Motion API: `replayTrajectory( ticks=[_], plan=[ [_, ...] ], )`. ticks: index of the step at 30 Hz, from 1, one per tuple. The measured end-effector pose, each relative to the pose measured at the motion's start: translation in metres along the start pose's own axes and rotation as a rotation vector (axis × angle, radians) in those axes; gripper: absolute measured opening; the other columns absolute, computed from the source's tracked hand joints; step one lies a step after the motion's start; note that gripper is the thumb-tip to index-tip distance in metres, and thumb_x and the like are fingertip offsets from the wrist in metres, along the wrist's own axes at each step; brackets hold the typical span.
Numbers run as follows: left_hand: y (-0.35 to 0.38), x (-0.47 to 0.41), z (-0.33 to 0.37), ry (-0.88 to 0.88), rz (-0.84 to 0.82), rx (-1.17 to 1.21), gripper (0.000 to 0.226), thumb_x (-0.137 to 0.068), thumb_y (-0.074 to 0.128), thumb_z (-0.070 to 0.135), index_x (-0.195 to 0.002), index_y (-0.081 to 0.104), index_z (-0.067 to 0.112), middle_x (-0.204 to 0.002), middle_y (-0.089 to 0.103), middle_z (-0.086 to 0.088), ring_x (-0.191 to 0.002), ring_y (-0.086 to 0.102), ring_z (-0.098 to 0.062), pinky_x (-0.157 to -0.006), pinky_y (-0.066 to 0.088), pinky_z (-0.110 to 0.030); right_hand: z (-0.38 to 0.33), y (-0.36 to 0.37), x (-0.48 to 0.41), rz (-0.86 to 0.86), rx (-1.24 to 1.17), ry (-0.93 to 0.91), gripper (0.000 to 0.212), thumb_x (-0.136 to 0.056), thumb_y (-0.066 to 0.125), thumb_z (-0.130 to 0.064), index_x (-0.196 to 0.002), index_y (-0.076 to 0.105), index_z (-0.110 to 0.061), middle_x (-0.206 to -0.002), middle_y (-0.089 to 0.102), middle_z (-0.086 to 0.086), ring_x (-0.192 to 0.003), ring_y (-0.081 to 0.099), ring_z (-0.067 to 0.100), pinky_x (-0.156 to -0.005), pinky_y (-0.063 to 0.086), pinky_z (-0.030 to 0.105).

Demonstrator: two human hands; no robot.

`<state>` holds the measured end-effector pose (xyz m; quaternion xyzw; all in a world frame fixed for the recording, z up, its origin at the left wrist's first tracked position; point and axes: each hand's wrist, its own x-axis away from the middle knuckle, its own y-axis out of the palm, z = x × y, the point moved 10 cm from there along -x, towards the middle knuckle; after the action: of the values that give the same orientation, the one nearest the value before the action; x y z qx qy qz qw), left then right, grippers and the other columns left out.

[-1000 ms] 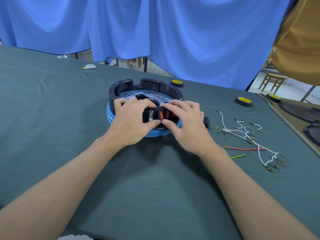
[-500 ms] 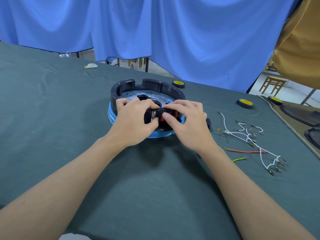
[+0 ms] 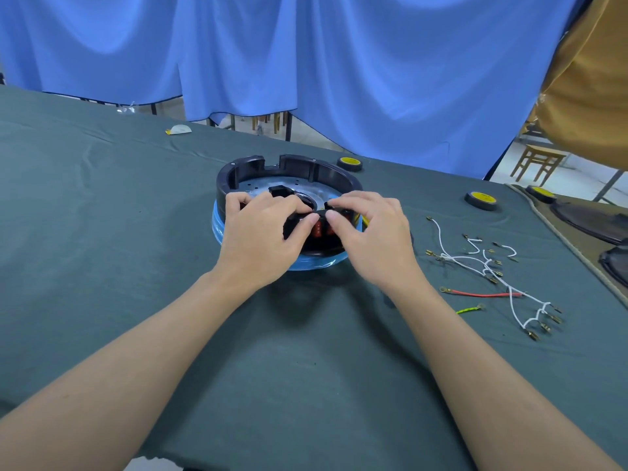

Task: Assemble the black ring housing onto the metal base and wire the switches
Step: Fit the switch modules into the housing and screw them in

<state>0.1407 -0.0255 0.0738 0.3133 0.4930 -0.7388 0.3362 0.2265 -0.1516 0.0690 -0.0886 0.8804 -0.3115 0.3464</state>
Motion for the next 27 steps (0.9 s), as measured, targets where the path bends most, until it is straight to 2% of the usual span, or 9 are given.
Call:
replayTrajectory(
  ticks=[2, 4, 6, 8, 11, 14, 18, 23, 27],
  plan=[
    [0.001, 0.0, -0.003, 0.011, -0.038, 0.01, 0.026, -0.091, 0.055, 0.039, -0.094, 0.074, 0.021, -0.073, 0.058, 0.019, -0.076, 0.049, -0.01, -0.085, 0.024, -0.031, 0.008, -0.014, -0.001, 0.013, 0.028, 0.029, 0.02, -0.09, 0.062, -0.033, -0.108, 0.069, -0.03, -0.115, 0.06, -0.01, -0.11, 0.046, 0.016, -0.089, 0.031, 0.022],
    [0.0, -0.001, -0.01, 0.009, -0.086, 0.033, 0.032, -0.09, 0.055, 0.043, -0.103, 0.073, 0.02, -0.086, 0.068, 0.012, -0.086, 0.054, -0.014, -0.09, 0.027, -0.03, 0.027, -0.028, -0.003, -0.042, 0.163, 0.118, 0.011, -0.089, 0.062, -0.034, -0.095, 0.069, -0.028, -0.104, 0.064, -0.006, -0.105, 0.052, 0.02, -0.086, 0.039, 0.029],
    [-0.005, -0.003, -0.017, 0.009, -0.101, 0.045, 0.042, -0.086, 0.054, 0.049, -0.11, 0.07, 0.02, -0.094, 0.068, 0.011, -0.093, 0.056, -0.015, -0.092, 0.025, -0.027, 0.047, -0.034, -0.001, -0.199, 0.267, 0.229, 0.013, -0.087, 0.062, -0.037, -0.083, 0.068, -0.026, -0.093, 0.067, -0.004, -0.101, 0.057, 0.023, -0.084, 0.048, 0.035],
    [-0.007, -0.003, -0.024, 0.007, -0.127, 0.057, 0.05, -0.081, 0.047, 0.054, -0.111, 0.068, 0.02, -0.095, 0.067, 0.012, -0.095, 0.055, -0.014, -0.091, 0.023, -0.024, 0.062, -0.033, 0.009, -0.388, 0.349, 0.324, 0.02, -0.085, 0.065, -0.045, -0.078, 0.065, -0.026, -0.091, 0.066, 0.0, -0.098, 0.058, 0.023, -0.077, 0.048, 0.033],
    [-0.004, -0.002, -0.029, 0.013, -0.167, 0.065, 0.039, -0.085, 0.05, 0.048, -0.104, 0.069, 0.02, -0.093, 0.067, 0.007, -0.09, 0.053, -0.015, -0.092, 0.022, -0.025, 0.066, -0.027, 0.024, -0.618, 0.434, 0.367, 0.033, -0.076, 0.07, -0.059, -0.078, 0.065, -0.026, -0.084, 0.067, -0.002, -0.084, 0.061, 0.016, -0.064, 0.043, 0.029],
    [-0.001, 0.0, -0.026, 0.03, -0.158, 0.058, 0.03, -0.088, 0.055, 0.037, -0.102, 0.07, 0.016, -0.089, 0.066, 0.004, -0.086, 0.054, -0.019, -0.092, 0.022, -0.028, 0.063, -0.018, 0.035, -0.768, 0.449, 0.373, 0.035, -0.07, 0.078, -0.054, -0.085, 0.065, -0.025, -0.077, 0.072, -0.001, -0.074, 0.068, 0.016, -0.063, 0.051, 0.029],
    [0.002, 0.002, -0.015, 0.057, -0.127, -0.014, 0.028, -0.091, 0.055, 0.036, -0.101, 0.072, 0.016, -0.088, 0.071, 0.004, -0.081, 0.055, -0.02, -0.089, 0.026, -0.031, 0.058, -0.011, 0.035, -0.768, 0.448, 0.319, 0.032, -0.068, 0.083, -0.04, -0.087, 0.063, -0.024, -0.086, 0.071, 0.002, -0.067, 0.07, 0.021, -0.077, 0.058, 0.038],
    [0.005, 0.004, -0.002, 0.081, -0.104, -0.075, 0.029, -0.092, 0.054, 0.036, -0.1, 0.073, 0.016, -0.082, 0.07, 0.004, -0.076, 0.051, -0.021, -0.084, 0.028, -0.035, 0.05, -0.007, 0.03, -0.712, 0.368, 0.27, 0.022, -0.07, 0.076, -0.023, -0.084, 0.06, -0.027, -0.085, 0.07, 0.001, -0.057, 0.069, 0.016, -0.069, 0.059, 0.034],
    [0.003, 0.004, -0.001, 0.081, -0.087, -0.066, 0.029, -0.092, 0.055, 0.037, -0.099, 0.073, 0.015, -0.082, 0.07, 0.004, -0.077, 0.053, -0.022, -0.084, 0.027, -0.034, 0.034, -0.006, 0.028, -0.634, 0.101, 0.237, 0.02, -0.073, 0.069, -0.011, -0.085, 0.065, -0.026, -0.08, 0.067, -0.005, -0.058, 0.07, 0.017, -0.072, 0.06, 0.039]
  ],
)
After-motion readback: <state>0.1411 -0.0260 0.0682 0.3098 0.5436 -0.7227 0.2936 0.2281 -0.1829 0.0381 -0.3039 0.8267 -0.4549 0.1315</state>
